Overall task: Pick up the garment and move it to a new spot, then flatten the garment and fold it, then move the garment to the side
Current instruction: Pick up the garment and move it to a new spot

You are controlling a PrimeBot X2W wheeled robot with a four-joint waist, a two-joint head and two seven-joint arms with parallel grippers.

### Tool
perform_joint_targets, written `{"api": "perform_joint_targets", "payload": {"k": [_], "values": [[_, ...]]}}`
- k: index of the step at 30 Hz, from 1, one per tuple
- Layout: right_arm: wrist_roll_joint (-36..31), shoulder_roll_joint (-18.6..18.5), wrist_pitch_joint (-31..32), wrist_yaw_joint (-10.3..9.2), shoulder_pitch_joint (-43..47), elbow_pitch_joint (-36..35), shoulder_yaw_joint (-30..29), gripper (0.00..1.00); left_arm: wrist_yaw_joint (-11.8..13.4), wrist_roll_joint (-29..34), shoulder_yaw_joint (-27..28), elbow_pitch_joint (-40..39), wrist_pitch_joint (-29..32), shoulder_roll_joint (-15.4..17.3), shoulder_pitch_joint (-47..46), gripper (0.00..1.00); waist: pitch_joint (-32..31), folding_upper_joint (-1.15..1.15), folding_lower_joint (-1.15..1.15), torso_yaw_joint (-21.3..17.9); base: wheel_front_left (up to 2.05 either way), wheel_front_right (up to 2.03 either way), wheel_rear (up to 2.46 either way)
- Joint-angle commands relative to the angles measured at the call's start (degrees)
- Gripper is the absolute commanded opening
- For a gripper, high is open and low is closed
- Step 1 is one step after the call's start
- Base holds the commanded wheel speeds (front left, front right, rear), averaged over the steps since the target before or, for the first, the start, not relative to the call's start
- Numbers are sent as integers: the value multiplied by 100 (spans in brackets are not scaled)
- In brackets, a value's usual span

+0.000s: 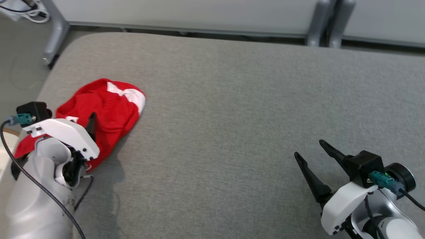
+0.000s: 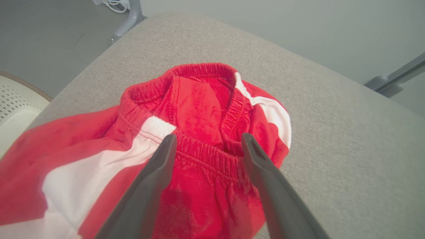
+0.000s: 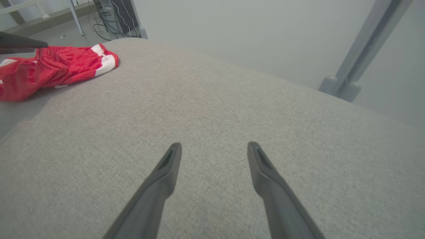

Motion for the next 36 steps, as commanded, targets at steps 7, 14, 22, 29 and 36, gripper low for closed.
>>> {"api": "perform_joint_targets", "payload": {"k": [7,14,22,29,36], "values": [[-11,-90,81,1,-149,-268,11,100,577,-7,155,1016,253,187,-721,100,809,0,0,-691,0,0,0],[-7,4,23,1,-205,-244,55,100,574,32,-48,1797,973,180,-940,0,853,0,0,-774,0,0,0],[59,170,-197,1,-173,53,110,100,307,84,-110,1582,413,464,-1228,0,448,0,0,-691,0,0,0],[219,382,-518,1,-68,472,58,100,-52,56,-211,1208,89,439,-1377,0,-279,0,0,-582,0,0,0],[227,649,-826,1,383,907,-262,100,-417,147,-544,445,134,388,-1410,0,-1251,0,0,-832,0,0,0]]}}
